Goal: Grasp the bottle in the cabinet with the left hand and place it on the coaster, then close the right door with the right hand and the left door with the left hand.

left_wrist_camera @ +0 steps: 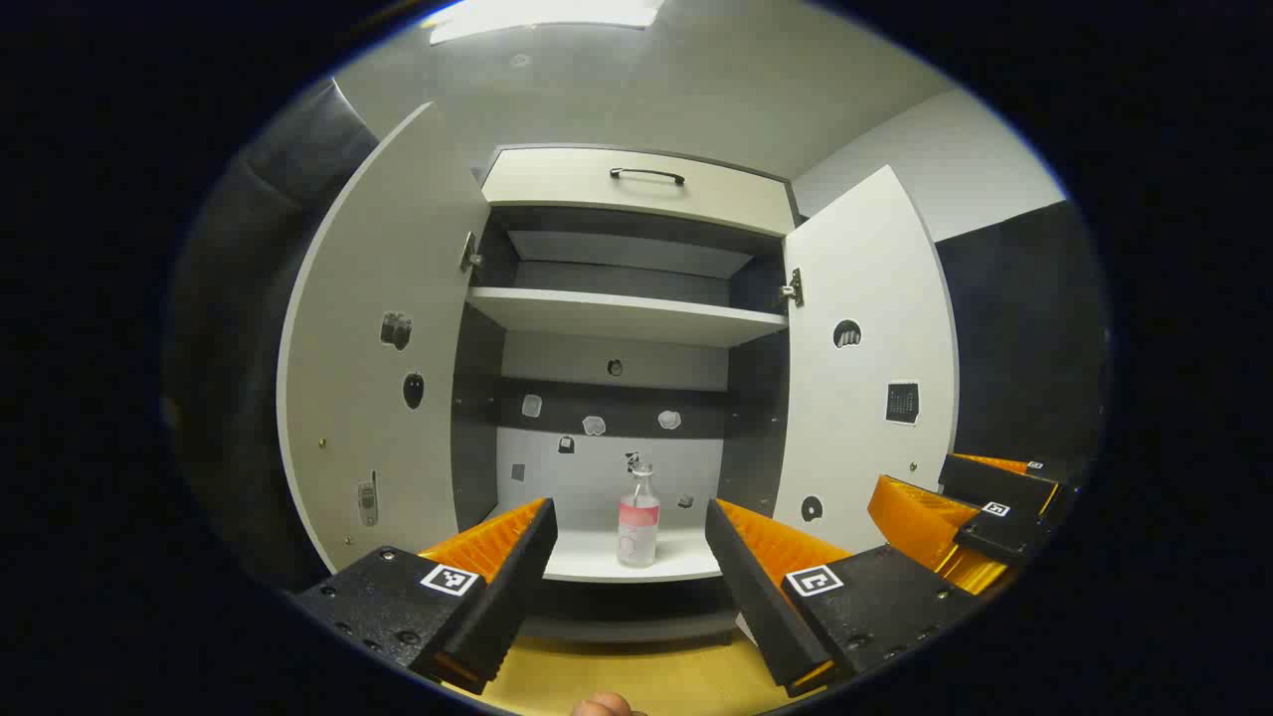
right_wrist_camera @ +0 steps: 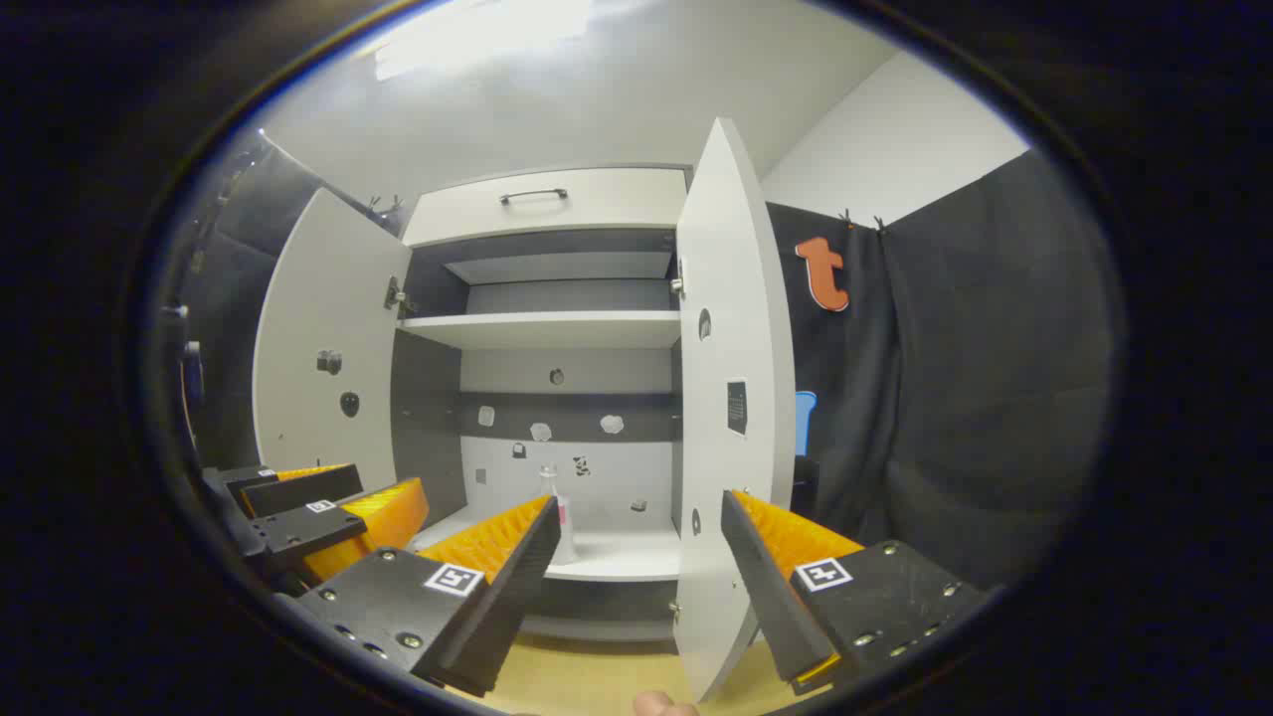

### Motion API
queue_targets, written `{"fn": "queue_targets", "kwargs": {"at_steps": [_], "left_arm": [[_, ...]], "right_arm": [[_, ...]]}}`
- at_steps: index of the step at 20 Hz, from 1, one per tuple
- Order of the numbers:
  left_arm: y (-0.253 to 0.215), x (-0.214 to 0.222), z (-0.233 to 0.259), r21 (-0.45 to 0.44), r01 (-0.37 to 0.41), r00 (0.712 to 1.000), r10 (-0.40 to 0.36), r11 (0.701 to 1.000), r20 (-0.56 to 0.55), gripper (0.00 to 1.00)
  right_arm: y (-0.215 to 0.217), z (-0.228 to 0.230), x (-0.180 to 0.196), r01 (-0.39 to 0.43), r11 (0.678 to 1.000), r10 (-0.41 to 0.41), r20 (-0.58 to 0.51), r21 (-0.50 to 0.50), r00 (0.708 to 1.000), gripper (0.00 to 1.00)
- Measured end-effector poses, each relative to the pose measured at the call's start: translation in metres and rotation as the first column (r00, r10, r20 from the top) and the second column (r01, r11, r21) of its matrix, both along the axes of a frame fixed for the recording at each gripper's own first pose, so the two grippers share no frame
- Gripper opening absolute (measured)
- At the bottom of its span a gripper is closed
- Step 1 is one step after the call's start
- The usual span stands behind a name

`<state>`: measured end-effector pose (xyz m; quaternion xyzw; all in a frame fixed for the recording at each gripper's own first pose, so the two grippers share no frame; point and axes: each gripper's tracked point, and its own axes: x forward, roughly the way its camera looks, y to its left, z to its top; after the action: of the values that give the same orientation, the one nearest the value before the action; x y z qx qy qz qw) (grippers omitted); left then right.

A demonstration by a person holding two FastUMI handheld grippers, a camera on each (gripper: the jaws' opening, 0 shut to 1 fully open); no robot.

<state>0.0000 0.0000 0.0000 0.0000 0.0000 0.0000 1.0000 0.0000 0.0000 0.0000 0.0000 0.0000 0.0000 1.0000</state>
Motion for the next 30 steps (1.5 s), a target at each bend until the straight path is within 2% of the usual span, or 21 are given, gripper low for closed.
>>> {"fn": "queue_targets", "kwargs": {"at_steps": [16, 21, 25, 30], "left_arm": [[-0.013, 0.024, -0.001, -0.003, 0.015, 1.000, -0.015, 1.000, 0.018, 0.96], [-0.014, 0.085, -0.011, 0.030, 0.021, 1.000, -0.022, 0.999, 0.007, 0.96], [-0.014, 0.153, -0.033, 0.039, 0.005, 1.000, -0.004, 0.999, -0.025, 0.96], [-0.010, 0.224, -0.070, 0.065, -0.033, 0.996, 0.038, 0.997, -0.083, 0.96]], "right_arm": [[-0.007, 0.001, 0.006, 0.001, 1.000, -0.001, 0.004, 0.005, 1.000, 0.98], [-0.029, 0.005, -0.004, 0.048, 0.999, -0.048, 0.013, -0.013, 0.999, 0.98], [-0.067, 0.005, -0.017, 0.145, 0.989, -0.145, 0.023, -0.040, 0.989, 0.98], [-0.115, 0.007, -0.024, 0.271, 0.959, -0.269, 0.035, -0.084, 0.962, 0.98]]}}
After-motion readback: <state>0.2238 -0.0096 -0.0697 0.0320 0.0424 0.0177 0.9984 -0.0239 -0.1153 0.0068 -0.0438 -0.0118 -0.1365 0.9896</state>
